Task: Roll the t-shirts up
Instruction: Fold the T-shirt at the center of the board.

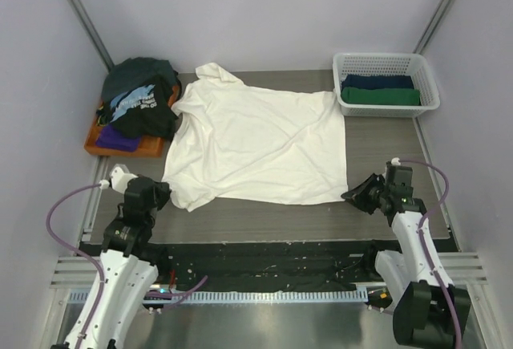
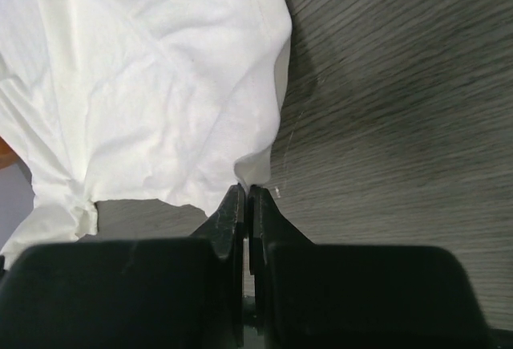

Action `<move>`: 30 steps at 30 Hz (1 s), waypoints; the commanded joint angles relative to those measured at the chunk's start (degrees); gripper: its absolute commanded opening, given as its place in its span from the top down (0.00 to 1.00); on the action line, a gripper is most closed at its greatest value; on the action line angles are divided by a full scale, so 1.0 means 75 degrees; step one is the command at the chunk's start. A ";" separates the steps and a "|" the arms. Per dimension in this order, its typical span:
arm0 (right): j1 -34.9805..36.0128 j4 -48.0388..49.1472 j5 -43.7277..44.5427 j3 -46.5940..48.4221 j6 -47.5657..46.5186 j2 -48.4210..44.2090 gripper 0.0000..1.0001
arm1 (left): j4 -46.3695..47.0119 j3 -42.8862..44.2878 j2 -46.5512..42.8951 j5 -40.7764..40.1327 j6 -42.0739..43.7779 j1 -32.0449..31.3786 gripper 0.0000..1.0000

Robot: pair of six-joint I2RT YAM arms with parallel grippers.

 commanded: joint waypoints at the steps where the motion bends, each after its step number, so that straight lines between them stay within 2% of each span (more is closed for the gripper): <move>1: 0.0071 0.0837 -0.0111 0.0500 -0.0370 0.0814 0.99 | 0.1211 0.0573 0.0600 -0.0355 0.0648 -0.0009 1.00; 11: 0.0082 0.1096 0.0404 0.1929 -0.0593 0.2093 0.99 | 0.2629 0.1264 0.2275 -0.0496 0.1186 -0.0009 1.00; 20: 0.0071 0.1799 0.0463 0.2340 -0.0488 0.3254 0.99 | 0.3719 0.2330 0.4253 -0.0438 0.1515 -0.0009 0.99; 30: 0.0106 0.2314 0.0686 0.2821 -0.0148 0.4122 0.99 | 0.3919 0.3350 0.5932 -0.0576 0.1691 -0.0009 1.00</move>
